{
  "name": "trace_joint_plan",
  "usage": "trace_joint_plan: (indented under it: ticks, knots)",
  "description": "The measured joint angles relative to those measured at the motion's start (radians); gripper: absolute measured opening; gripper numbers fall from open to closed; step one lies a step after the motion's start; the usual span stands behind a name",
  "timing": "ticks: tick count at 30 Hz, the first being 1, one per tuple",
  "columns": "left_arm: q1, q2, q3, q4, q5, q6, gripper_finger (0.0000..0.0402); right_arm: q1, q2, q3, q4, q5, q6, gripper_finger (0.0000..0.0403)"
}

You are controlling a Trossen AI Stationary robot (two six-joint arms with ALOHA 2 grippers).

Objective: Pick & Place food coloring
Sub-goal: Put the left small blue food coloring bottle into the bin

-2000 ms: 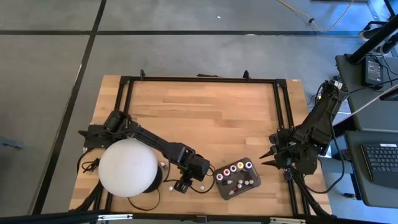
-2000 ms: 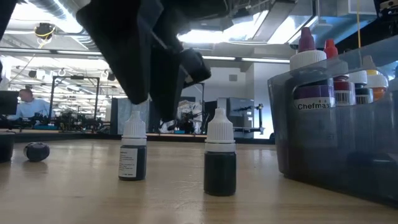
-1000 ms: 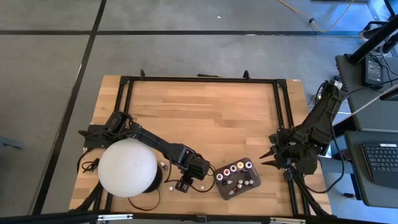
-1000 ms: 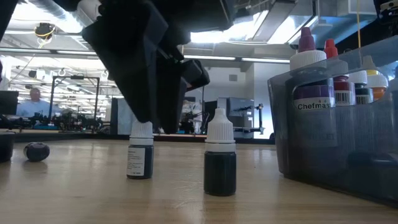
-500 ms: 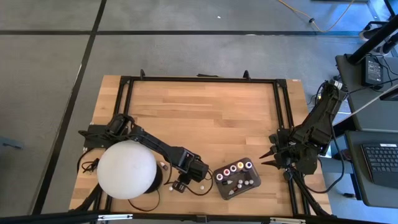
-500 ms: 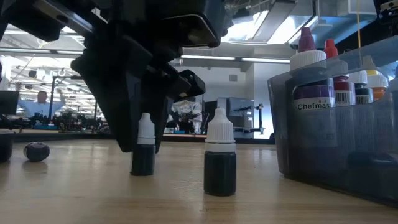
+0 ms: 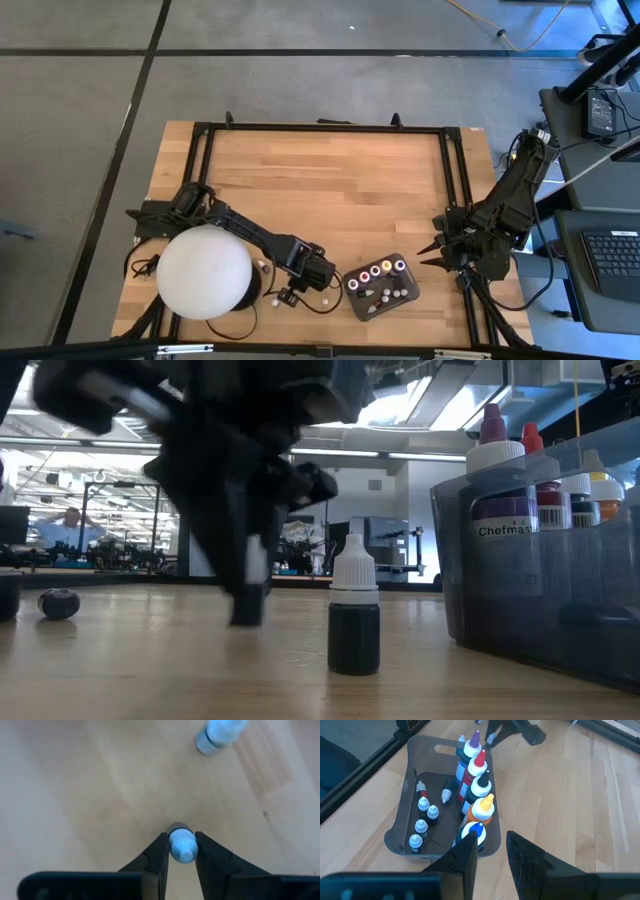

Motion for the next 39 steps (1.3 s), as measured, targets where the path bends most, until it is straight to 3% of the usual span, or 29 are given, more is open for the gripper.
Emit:
trace_joint_plan:
  ticks: [6, 11, 16, 24, 39]
  knots:
    - [0.024, -0.086, 0.0, 0.007, -0.108, -0.025, 0.0069, 0.0, 0.0, 0.0, -0.003, 0.0, 0.0, 0.0108]
    - [0.052, -0.138, 0.001, 0.156, -0.201, -0.124, 0.0072, 0.0, 0.0, 0.0, -0.003, 0.0, 0.001, 0.0108]
    - [0.067, -0.146, 0.011, 0.346, -0.156, -0.118, 0.0071, 0.0, 0.0, 0.0, -0.014, 0.0, 0.004, 0.0108]
    - [0.059, -0.145, 0.129, 0.335, -0.124, -0.132, 0.0071, 0.0, 0.0, 0.0, -0.014, -0.087, 0.036, 0.0108]
    - [-0.004, -0.004, 0.286, 0.334, -0.109, -0.179, 0.007, 0.0, 0.0, 0.0, -0.016, -0.044, 0.056, 0.0108]
